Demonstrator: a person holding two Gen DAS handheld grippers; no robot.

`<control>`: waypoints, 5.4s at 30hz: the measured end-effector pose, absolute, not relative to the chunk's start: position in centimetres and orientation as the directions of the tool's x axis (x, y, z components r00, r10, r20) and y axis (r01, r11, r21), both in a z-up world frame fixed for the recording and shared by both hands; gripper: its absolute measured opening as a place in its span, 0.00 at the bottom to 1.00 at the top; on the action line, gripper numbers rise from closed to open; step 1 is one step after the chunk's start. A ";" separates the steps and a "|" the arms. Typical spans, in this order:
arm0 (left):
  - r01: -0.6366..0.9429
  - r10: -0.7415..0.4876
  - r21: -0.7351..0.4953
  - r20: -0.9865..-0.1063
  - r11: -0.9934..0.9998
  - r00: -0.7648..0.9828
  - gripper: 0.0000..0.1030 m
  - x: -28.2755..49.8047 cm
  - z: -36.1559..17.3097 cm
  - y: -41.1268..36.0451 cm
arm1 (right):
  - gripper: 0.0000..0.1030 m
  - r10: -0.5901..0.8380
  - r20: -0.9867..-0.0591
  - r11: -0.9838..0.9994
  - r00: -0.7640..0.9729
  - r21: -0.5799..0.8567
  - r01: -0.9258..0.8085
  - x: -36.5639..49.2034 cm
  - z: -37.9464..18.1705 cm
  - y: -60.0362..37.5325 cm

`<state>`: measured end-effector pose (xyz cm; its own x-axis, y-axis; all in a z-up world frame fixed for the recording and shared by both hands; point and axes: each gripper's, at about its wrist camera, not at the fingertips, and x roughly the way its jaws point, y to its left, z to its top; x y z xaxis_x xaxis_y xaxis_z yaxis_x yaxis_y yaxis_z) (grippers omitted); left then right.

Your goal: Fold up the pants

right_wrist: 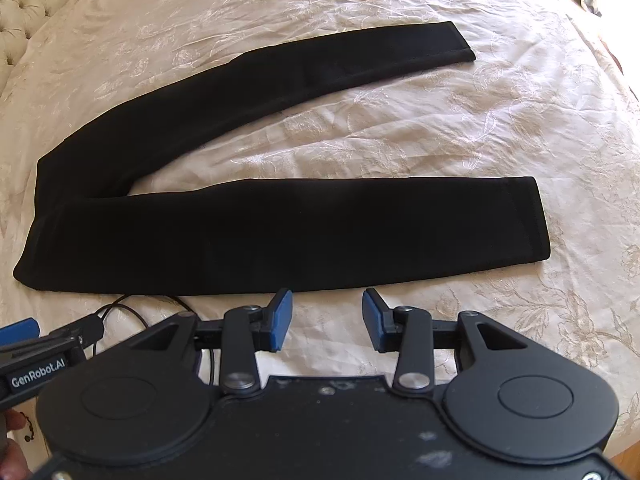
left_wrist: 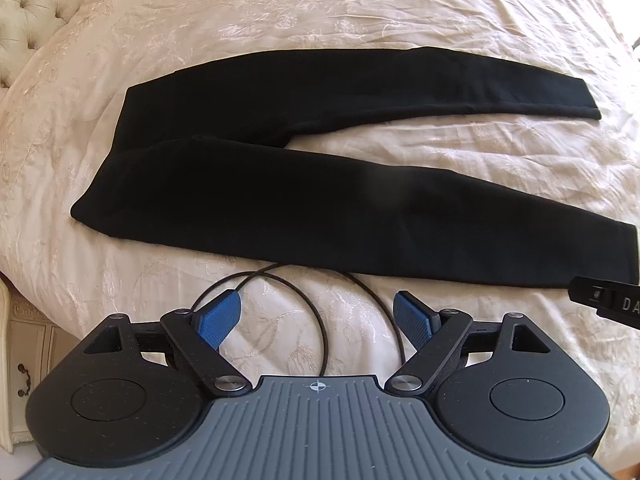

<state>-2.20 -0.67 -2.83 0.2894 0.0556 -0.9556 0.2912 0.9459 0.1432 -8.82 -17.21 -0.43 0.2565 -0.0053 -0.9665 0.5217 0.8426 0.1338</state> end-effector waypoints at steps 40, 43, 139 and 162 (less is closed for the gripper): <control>0.277 0.135 0.210 -0.954 0.938 0.267 0.81 23.9 -9.6 3.0 | 0.40 -0.088 -0.969 0.480 0.232 0.163 0.862 23.6 -12.0 -38.6; 0.272 0.143 0.214 -0.955 0.938 0.258 0.81 25.1 -10.4 3.3 | 0.40 -0.097 -0.976 0.447 0.195 0.132 0.884 25.4 -13.7 -39.6; 0.117 0.062 0.083 -0.983 0.990 0.173 0.10 9.0 -14.8 8.8 | 0.14 -0.204 -0.936 0.474 0.287 0.162 0.866 -19.0 -11.0 -36.4; 0.174 0.119 0.180 -0.943 0.968 0.312 0.31 6.1 -8.9 13.0 | 0.23 -0.273 -0.870 0.644 0.411 0.153 0.750 -14.9 -4.7 -27.7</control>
<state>6.10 12.97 -8.88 0.3121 0.1188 -0.9426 0.1742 0.9682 0.1797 -14.87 -27.65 -4.72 0.4110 -0.2726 -0.8699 0.7499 0.6437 0.1526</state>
